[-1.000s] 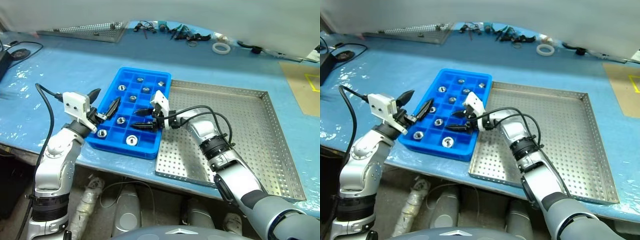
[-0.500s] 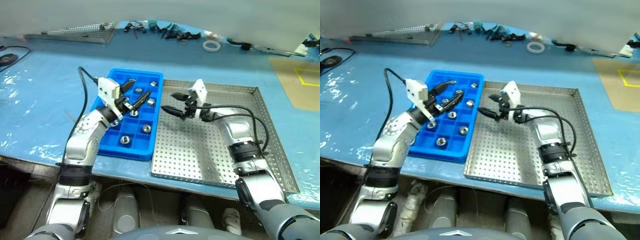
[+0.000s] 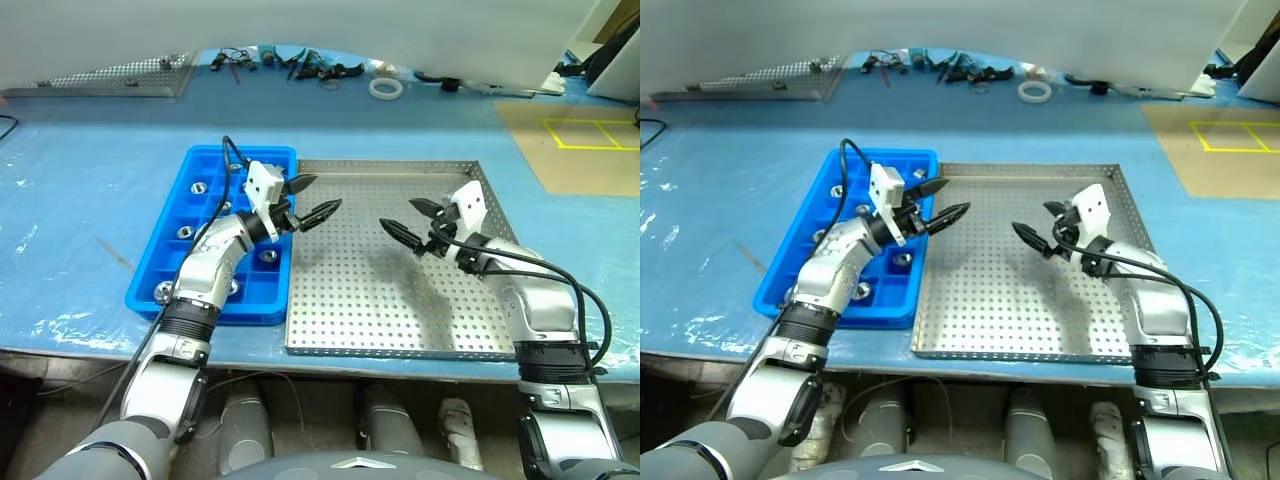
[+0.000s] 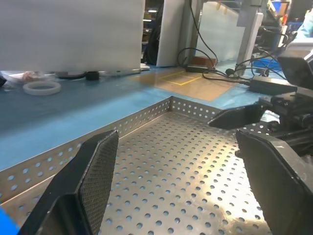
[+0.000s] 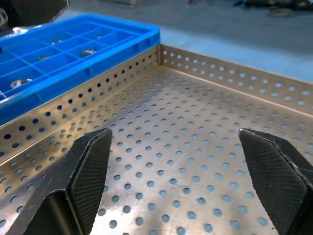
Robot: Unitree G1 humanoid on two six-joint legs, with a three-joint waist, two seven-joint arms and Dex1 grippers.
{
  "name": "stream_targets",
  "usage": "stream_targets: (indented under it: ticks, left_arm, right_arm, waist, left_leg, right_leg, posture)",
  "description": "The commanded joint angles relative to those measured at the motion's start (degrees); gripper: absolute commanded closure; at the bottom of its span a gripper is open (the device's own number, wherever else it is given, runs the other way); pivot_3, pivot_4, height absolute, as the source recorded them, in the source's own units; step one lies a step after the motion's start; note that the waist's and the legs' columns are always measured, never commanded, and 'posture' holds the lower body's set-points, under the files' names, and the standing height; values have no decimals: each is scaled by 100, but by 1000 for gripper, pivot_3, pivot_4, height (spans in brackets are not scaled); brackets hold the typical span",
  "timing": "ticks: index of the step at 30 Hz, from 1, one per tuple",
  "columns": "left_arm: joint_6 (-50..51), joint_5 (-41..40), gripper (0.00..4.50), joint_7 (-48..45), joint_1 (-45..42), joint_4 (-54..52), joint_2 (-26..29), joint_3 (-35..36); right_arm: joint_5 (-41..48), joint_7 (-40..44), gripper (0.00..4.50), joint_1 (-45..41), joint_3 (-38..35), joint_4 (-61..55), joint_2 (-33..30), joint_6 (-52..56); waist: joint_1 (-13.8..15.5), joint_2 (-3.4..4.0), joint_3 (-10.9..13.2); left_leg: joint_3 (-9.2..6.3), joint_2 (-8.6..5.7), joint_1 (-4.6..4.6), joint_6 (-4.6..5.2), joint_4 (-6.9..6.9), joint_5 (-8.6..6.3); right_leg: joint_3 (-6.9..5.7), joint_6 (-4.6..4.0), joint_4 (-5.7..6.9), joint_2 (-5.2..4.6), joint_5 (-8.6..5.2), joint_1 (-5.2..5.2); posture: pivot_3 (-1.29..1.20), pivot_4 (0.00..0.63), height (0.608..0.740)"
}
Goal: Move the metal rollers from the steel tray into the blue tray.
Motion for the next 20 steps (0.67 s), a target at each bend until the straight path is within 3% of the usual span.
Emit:
stream_targets:
  ticks: [1,20]
  left_arm:
    - [-194,37,20,-135,-118,65,-53,12]
    - [-231,248,20,-144,71,-96,-125,-36]
  right_arm:
    - [165,-128,0,-39,-166,-284,-38,-23]
    - [-259,-70,0,-518,293,382,-164,-657]
  waist:
    - [-42,0,0]
    - [-46,0,0]
  left_leg:
    - [0,0,-1,1,0,0]
    - [6,0,-8,16,0,-9]
  right_leg:
    - [0,-1,-1,0,0,0]
    - [0,-8,-10,-1,3,-1]
  posture:
    - [-171,150,740]
    - [-116,150,740]
